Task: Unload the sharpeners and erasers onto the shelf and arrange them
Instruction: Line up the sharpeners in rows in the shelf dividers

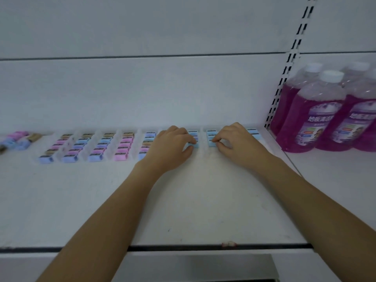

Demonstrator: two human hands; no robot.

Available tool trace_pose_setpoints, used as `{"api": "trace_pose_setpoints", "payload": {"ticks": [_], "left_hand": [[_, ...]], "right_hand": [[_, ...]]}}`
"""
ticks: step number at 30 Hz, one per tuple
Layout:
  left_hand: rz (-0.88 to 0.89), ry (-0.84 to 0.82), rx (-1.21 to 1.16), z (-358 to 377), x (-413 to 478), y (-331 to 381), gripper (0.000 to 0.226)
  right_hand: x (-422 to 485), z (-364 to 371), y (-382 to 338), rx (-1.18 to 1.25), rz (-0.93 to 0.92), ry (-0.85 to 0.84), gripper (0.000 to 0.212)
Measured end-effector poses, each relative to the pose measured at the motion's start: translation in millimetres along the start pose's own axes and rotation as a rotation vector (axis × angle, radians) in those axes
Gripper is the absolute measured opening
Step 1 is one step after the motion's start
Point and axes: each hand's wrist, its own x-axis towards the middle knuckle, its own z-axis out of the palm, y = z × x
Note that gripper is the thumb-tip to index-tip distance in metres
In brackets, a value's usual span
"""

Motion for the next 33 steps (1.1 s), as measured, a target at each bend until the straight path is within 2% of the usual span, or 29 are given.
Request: {"api": "trace_pose_setpoints", "payload": {"ticks": [9,14,20,23,26,31,33], "left_hand": [[0.023,0.042,-0.008,2.1,1.0,-2.8,0.028],[0.024,0.210,-0.030,-5.6,0.7,-11.3,0.022],[-0.087,0.351,-0.019,-22.7,-3.1,-32.2,0.032],[-0.072,0.338,0.095,-44.9,-14.3,-51.8,0.033],[-0.062,0.312,0.202,-80.0,-30.0,-83.7,0.029],[-0.136,0.210,0.303,-136.8,-63.4,-143.4,0.029],[-0.171,0.228,0.289,-155.2,-86.3,-166.1,0.028]], "right_hand": [[-0.3,1.5,1.2,0.023,0.034,-0.031,0.017],[0.4,-2.2,-2.0,0.039,0.048,0.078,0.020],[3.1,-6.0,-18.6,0.088,-0.052,0.193,0.028],[11.7,-5.1,-36.9,0.068,-0.116,0.185,0.028],[22.4,-0.4,-68.1,0.043,-0.192,0.084,0.029],[38.4,16.4,-145.0,0.034,-0.268,0.014,0.029],[45.2,26.6,-180.2,0.047,-0.265,0.007,0.031]]}}
